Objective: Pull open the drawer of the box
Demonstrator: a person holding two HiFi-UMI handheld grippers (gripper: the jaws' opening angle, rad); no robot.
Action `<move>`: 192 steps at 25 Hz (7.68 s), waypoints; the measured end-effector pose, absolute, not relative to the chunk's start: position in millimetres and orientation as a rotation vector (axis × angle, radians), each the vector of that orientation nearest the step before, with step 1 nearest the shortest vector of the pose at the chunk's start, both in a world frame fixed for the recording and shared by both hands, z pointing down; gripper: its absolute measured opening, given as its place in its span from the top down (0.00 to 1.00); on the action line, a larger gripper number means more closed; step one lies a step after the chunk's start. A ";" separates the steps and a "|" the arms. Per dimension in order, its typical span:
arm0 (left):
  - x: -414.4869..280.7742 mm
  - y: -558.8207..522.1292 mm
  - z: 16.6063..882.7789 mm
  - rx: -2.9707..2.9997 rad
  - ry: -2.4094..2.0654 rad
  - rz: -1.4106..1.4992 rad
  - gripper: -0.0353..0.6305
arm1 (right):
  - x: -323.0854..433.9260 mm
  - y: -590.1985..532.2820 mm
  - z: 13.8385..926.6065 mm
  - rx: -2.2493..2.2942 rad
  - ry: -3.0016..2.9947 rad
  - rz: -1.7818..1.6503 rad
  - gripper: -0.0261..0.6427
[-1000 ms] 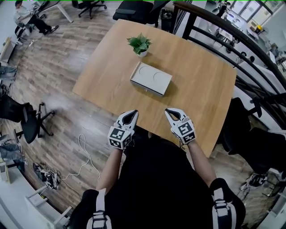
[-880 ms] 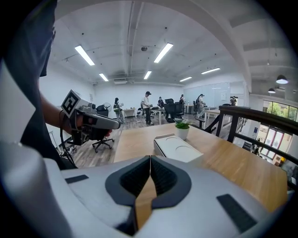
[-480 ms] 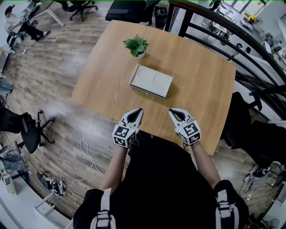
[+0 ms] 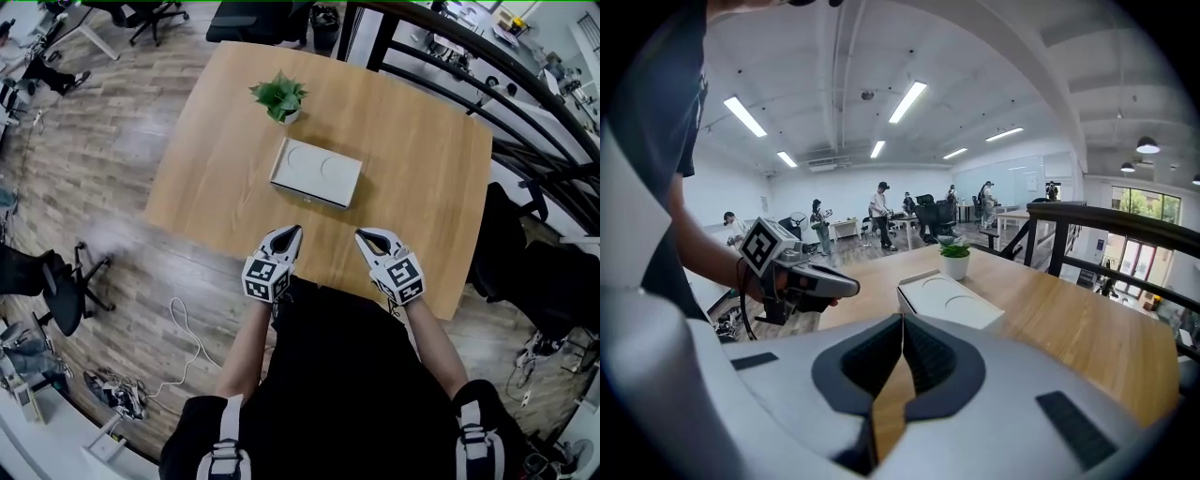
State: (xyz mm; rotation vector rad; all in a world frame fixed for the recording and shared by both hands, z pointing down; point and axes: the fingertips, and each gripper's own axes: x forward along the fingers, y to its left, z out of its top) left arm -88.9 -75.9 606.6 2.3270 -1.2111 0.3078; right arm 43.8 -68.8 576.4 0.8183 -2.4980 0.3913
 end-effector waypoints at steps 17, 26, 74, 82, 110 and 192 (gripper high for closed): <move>-86.9 -116.6 670.5 2.313 -1.186 0.494 0.91 | 53.5 -75.3 590.1 0.852 -2.422 0.432 0.92; -80.1 -137.0 694.8 2.294 -1.152 0.543 0.84 | 52.1 -82.7 592.8 0.857 -2.403 0.456 0.92; -73.6 -158.1 747.9 2.078 -1.091 0.528 0.82 | 46.2 -92.7 599.5 0.826 -2.399 0.507 0.92; -75.0 -147.4 746.7 2.077 -1.091 0.539 0.82 | 47.2 -88.9 596.5 0.819 -2.407 0.482 0.92; -85.4 -110.2 749.5 2.053 -1.120 0.584 0.82 | 44.8 -87.3 586.1 0.791 -2.452 0.452 0.92; -114.7 20.8 648.1 2.102 -1.481 0.426 0.91 | 65.8 -1.3 578.2 0.710 -2.557 0.333 0.92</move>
